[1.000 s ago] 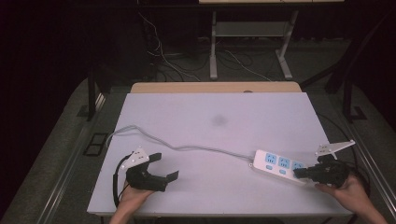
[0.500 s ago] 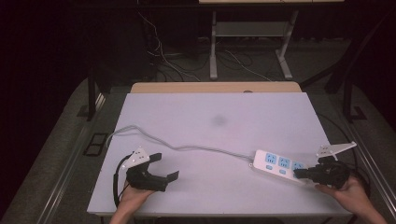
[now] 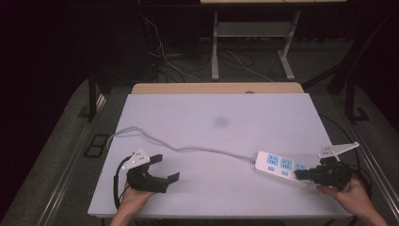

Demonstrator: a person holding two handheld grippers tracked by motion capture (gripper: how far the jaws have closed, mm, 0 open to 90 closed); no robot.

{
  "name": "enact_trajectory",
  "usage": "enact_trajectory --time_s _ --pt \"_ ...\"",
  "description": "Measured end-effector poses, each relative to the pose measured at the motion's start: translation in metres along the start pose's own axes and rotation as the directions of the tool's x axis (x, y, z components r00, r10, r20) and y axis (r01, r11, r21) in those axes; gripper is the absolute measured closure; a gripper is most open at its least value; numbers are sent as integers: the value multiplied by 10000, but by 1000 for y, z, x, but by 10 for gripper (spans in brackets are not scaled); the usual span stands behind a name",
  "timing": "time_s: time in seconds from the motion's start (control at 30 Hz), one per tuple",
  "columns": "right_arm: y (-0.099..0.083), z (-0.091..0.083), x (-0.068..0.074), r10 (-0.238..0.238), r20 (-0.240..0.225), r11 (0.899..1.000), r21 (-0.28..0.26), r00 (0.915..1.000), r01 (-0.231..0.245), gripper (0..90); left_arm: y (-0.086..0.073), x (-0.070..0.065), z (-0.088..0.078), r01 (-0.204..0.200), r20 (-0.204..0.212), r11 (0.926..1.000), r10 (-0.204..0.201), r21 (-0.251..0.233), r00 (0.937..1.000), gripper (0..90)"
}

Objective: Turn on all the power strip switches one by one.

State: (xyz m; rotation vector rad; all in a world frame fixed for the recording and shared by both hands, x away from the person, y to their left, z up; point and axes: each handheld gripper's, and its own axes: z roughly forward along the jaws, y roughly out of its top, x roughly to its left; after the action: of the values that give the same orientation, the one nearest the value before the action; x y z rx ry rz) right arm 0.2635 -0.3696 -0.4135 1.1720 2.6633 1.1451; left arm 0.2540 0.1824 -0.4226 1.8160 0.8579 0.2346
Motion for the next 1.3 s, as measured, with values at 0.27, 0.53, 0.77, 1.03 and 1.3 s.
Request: enact_trajectory --time_s 0.27,0.53,0.77,1.03,1.3 --pt "15 -6 9 -383 52 9991 155 9993 382 900 0 1 0 5 13 10000 -5 21 10000 1" --pt "25 -9 13 -583 55 9980 250 9983 582 900 0 1 0 8 -13 10000 -8 -18 10000 1" --pt "33 -11 15 -676 21 9971 340 9977 675 900 0 1 0 16 0 10000 -16 -11 10000 1" --pt "40 -11 16 -713 18 9967 389 9975 712 900 0 1 0 -5 14 10000 5 -3 10000 1" --pt "46 -6 15 -725 5 9964 434 9974 725 900 0 1 0 -21 -4 10000 21 -16 10000 2"
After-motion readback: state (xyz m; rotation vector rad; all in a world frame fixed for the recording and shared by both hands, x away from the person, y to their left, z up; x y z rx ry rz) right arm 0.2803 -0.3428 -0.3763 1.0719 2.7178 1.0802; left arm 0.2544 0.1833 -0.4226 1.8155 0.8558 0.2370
